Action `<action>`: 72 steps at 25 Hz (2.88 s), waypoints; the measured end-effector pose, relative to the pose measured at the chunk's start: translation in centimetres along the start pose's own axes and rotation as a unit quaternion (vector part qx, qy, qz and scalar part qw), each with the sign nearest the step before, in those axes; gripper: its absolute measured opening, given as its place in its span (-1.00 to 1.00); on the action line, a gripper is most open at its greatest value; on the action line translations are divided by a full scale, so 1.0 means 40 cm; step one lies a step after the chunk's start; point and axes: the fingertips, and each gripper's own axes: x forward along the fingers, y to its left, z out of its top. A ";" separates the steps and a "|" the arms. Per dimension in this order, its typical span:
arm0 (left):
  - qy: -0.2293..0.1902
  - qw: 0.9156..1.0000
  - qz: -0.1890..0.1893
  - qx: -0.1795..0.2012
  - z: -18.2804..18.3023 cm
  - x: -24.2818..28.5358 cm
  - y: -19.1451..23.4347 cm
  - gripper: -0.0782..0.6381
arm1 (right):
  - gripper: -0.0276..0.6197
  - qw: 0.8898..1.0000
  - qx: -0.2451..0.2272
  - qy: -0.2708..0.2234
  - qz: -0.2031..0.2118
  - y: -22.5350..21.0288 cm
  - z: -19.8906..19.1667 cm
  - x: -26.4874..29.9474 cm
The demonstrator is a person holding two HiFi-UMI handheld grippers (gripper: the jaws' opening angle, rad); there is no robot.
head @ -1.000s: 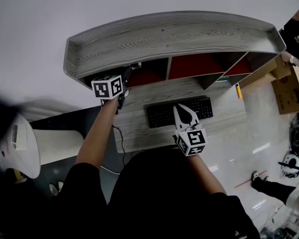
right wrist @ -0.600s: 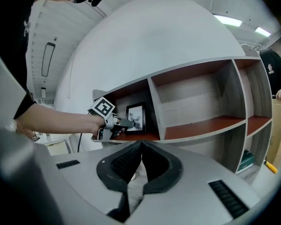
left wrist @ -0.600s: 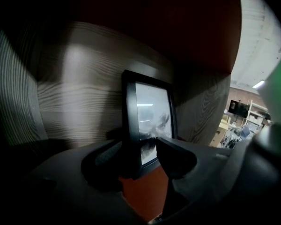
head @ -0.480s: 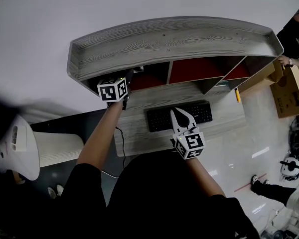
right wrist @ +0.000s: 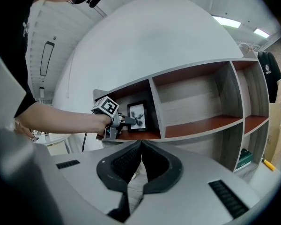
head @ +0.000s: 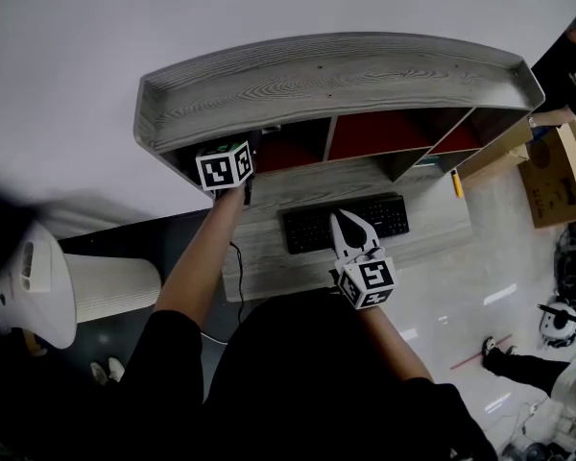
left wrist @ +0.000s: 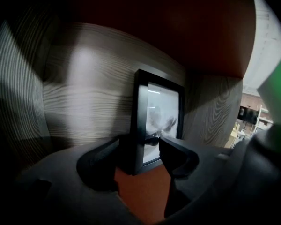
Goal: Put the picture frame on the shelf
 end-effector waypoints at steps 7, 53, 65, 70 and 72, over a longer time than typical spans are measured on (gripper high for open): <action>-0.019 1.000 -0.003 -0.005 0.010 -0.012 0.002 -0.03 | -0.88 1.000 -0.001 -0.002 -0.007 0.004 -0.001 -0.013; -0.139 0.990 -0.024 -0.029 -0.283 -0.675 -0.068 -0.73 | -0.88 0.997 -0.063 0.054 0.001 0.172 -0.018 -0.063; -0.137 0.990 -0.002 -0.019 -0.253 -0.635 -0.179 -0.73 | -0.88 0.997 -0.066 0.023 0.018 0.088 0.058 -0.099; -0.141 0.990 0.012 -0.019 -0.229 -0.592 -0.269 -0.73 | -0.88 0.998 -0.059 0.011 0.001 -0.047 0.086 -0.152; -0.152 0.988 0.017 -0.016 -0.210 -0.571 -0.299 -0.73 | -0.88 0.998 -0.057 0.014 -0.004 -0.100 0.085 -0.166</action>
